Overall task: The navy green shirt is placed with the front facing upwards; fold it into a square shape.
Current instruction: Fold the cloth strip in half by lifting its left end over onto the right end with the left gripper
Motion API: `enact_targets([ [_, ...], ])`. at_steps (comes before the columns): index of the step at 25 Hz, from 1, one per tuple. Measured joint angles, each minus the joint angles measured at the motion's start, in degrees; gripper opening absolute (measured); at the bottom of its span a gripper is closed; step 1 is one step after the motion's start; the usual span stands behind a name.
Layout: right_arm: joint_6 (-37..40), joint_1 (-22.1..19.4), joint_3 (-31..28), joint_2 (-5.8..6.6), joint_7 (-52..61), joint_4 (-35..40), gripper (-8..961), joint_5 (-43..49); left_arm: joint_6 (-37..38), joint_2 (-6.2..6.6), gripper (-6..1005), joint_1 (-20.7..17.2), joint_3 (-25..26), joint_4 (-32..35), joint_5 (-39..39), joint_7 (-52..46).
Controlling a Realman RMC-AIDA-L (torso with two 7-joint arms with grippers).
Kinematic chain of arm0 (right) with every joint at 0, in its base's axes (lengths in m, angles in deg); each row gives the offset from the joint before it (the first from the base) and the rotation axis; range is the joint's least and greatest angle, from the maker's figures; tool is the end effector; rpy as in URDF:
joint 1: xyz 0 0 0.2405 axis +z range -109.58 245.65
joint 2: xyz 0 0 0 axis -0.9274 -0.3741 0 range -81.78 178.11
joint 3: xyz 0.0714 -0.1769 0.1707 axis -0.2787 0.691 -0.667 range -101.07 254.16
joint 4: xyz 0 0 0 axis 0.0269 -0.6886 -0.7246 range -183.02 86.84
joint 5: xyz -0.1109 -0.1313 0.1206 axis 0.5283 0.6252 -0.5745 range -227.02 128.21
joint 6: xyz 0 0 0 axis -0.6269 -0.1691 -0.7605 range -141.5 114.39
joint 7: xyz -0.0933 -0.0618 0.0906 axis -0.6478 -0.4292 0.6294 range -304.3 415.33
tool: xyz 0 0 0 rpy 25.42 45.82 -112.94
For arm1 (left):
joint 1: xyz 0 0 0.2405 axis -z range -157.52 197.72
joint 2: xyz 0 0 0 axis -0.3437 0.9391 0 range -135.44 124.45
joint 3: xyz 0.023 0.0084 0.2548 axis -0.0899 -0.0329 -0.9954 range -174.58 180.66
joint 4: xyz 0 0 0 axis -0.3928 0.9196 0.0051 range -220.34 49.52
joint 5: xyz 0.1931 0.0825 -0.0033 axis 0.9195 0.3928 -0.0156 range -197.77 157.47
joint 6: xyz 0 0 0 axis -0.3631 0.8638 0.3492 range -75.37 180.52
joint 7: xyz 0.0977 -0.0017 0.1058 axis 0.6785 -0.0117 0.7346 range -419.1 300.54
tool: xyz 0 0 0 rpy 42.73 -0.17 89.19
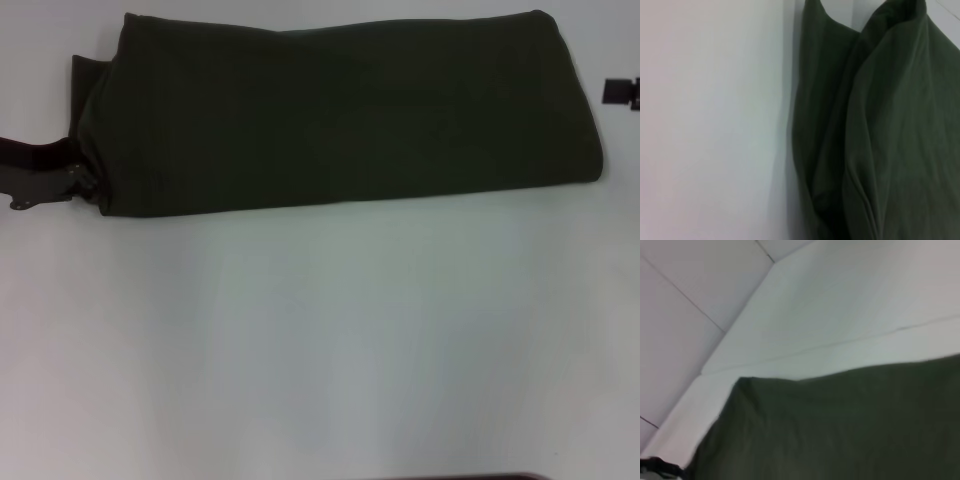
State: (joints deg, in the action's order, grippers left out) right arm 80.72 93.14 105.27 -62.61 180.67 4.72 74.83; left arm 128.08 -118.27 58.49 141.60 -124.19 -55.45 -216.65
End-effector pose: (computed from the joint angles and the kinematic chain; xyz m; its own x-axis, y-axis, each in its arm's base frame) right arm 0.3192 0.3229 0.1209 0.3403 -0.7722 -0.5366 -0.9320 -0.3527 -0.0835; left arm -0.3095 0.3774 0.0356 -0.0357 0.9440 0.3279 0.9770 0.1020 -0.1872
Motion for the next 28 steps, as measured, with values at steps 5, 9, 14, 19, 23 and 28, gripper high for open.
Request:
enact_targets([
  [5,0.8,2.0,0.2,3.02,7.5,0.0,929,8.8,1.9,0.37,33,0.1,0.0,-1.1,-0.3,0.2],
  [9,3.0,5.2,0.3,4.88,12.9,-0.5,928,16.8,2.6,0.38,5,0.3,-0.1,-1.8,-0.4,0.3],
  [14,2.2,8.9,1.5,4.51,15.1,-1.8,926,24.7,2.7,0.25,9,0.4,-0.3,-2.2,-0.4,0.5],
  [19,-3.3,10.2,1.8,3.81,15.2,-4.9,925,26.0,2.7,0.19,13,0.5,-0.3,-2.3,-0.5,0.7],
  [23,-8.3,10.5,1.8,3.08,14.9,-7.7,923,25.7,2.4,0.06,16,0.5,-0.2,-2.4,-0.5,0.8],
  [28,-12.5,11.2,1.9,2.45,14.1,-11.8,922,23.5,2.0,-0.18,20,0.7,-0.3,-2.4,-0.5,0.8],
])
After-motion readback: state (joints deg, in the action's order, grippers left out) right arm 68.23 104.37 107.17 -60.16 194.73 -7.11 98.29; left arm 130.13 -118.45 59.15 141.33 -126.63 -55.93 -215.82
